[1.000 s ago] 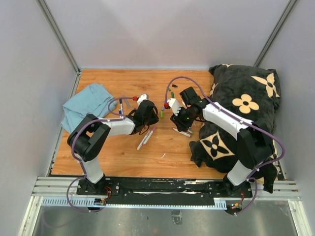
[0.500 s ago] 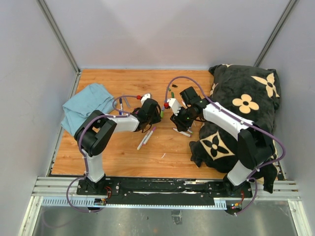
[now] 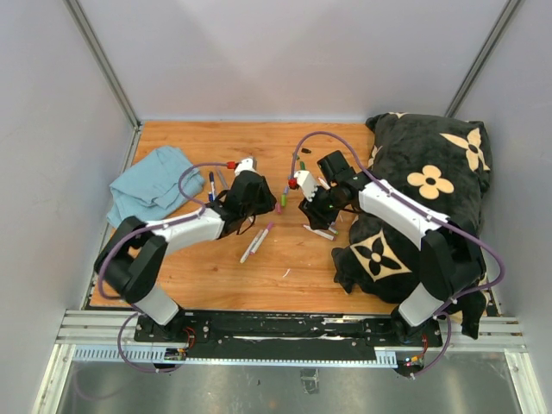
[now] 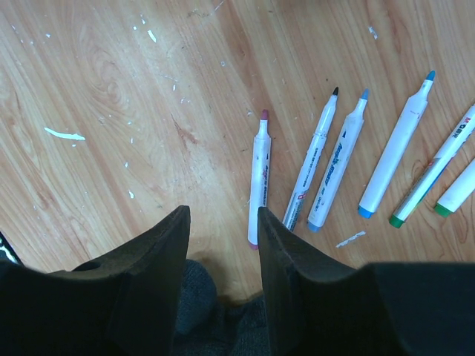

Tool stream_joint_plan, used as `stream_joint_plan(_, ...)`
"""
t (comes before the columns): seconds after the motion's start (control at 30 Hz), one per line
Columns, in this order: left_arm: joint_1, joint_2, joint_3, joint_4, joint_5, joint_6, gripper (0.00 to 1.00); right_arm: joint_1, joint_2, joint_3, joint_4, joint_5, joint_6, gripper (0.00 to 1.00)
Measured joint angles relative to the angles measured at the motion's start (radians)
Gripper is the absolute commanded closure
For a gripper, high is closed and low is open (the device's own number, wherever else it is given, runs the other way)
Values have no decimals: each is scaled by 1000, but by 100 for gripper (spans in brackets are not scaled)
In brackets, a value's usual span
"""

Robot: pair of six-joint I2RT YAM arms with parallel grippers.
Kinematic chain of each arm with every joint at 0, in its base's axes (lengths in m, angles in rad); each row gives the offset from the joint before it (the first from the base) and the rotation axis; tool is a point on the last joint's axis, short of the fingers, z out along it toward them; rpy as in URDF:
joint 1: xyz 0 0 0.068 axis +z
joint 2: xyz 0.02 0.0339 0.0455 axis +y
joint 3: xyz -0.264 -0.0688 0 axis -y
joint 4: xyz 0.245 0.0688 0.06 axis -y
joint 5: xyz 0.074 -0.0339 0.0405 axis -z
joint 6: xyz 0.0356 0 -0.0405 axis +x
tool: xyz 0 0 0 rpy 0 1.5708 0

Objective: Open the pen caps
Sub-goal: Place the pen cap at the center of the board.

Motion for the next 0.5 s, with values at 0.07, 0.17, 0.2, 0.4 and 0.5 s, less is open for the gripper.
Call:
stream_joint_plan(0.07,0,-77,-39,17,18,31,62,0,-7,0,0,-5,-1,57)
stream_joint_plan(0.17,0,-201,-142,68,77,98,59,-2,-13,0,-1,-22,-4,57)
stream_joint_plan(0.2,0,-232,-174,81,94,116,58,-4,-14,0,-3,-27,-5,57)
stream_joint_plan(0.4,0,-399,-413,155,158,201,35,-11,-15,0,-5,-52,-11,57)
stream_joint_plan(0.5,0,-443,-485,178,149,214,20,-11,-15,0,-7,-61,-14,57)
